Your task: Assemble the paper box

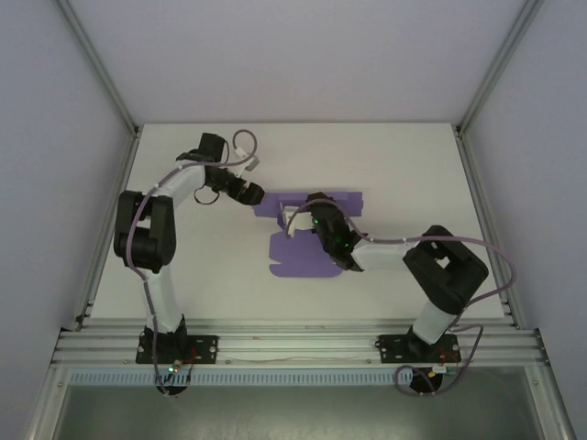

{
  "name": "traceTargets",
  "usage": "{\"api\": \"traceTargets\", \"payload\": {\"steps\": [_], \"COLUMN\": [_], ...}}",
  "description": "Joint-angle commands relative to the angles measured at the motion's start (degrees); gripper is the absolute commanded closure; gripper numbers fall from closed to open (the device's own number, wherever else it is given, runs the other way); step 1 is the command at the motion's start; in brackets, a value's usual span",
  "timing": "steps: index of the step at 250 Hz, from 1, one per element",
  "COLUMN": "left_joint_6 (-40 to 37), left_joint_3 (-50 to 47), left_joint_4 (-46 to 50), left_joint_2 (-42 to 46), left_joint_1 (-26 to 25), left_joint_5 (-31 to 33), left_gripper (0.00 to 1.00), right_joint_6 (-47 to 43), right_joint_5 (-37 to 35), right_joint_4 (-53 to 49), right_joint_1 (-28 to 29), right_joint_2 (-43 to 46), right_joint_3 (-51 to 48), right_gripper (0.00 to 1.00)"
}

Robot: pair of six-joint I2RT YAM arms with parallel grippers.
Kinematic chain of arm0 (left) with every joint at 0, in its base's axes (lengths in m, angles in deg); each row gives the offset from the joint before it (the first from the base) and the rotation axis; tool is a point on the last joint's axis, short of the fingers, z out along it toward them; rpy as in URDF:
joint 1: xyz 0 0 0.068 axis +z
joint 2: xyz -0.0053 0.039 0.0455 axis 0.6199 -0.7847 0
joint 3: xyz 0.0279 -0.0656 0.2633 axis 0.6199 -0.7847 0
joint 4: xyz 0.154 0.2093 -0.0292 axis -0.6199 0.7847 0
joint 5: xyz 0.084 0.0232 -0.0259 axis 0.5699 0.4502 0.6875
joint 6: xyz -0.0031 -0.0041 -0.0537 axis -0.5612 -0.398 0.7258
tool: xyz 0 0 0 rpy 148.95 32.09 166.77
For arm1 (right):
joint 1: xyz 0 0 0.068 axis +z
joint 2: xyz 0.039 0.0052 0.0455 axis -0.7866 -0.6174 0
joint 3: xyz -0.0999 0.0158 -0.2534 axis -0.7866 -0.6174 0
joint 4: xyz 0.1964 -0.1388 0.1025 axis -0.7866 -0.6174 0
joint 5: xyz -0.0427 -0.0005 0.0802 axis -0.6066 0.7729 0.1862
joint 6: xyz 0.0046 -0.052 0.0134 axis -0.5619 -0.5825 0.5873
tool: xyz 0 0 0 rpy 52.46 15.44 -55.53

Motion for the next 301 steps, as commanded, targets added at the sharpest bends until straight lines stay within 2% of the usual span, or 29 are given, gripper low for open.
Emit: {"api": "traceTargets", "payload": {"steps": [1,18,34,42,72,82,87,112,134,151,174,199,261,301], "left_joint_6": [-6.5,-5.9,-4.7,-3.9,0.0,2.8,4.8,14.7,21.7,22.3,24.3,27.6,32.2,36.7], "left_joint_3": [3.2,4.2,5.6,6.1,2.6,0.2,-0.9,-4.3,-7.2,-10.8,-15.6,-17.4,-20.3,-23.1], "left_joint_4": [6.5,7.1,8.6,9.3,5.5,1.7,-0.2,-6.4,-10.5,-13.4,-18.0,-18.7,-21.8,-29.4], "left_joint_2": [-1.5,-2.5,-3.8,-4.1,-2.6,-1.1,-0.4,2.3,5.8,9.1,14.5,17.3,19.9,19.4], "left_joint_1": [-2.5,-3.8,-4.4,-4.6,-6.0,-6.6,-6.8,-7.1,-7.6,-9.2,-11.0,-11.7,-17.2,-19.2], "left_joint_5": [-1.7,2.1,4.9,5.6,7.6,9.4,10.6,13.4,11.1,7.6,8.6,5.9,10.9,11.4], "left_gripper": [0.22,0.52,0.71,0.76,0.82,0.89,1.00,1.00,1.00,1.00,1.00,1.00,1.00,1.00], "right_joint_6": [2.5,3.2,3.4,3.6,5.1,5.4,5.5,5.6,7.0,8.2,8.8,9.2,12.8,17.5], "right_joint_5": [-0.6,-1.0,-1.6,-1.6,-1.4,-1.7,-2.0,-4.5,-5.4,-6.1,-6.0,-6.2,-5.1,-2.6], "right_joint_4": [-2.1,-2.9,-3.2,-2.9,-3.3,-3.3,-3.3,-2.6,-2.4,-2.4,-1.1,-0.5,0.8,0.5], "right_joint_1": [0.5,0.5,0.5,0.5,0.6,0.6,0.8,2.1,2.8,2.8,2.9,3.5,3.7,3.7], "right_joint_2": [1.3,1.2,1.1,1.1,1.6,1.5,1.5,0.8,0.0,-0.7,-1.5,-2.0,-0.8,-0.1], "right_joint_3": [1.6,2.0,2.4,2.3,2.1,2.2,2.2,2.4,2.7,2.8,2.3,2.1,1.4,0.1], "right_gripper": [1.00,1.00,1.00,1.00,1.00,1.00,1.00,1.00,1.00,1.00,1.00,1.00,1.00,1.00]}}
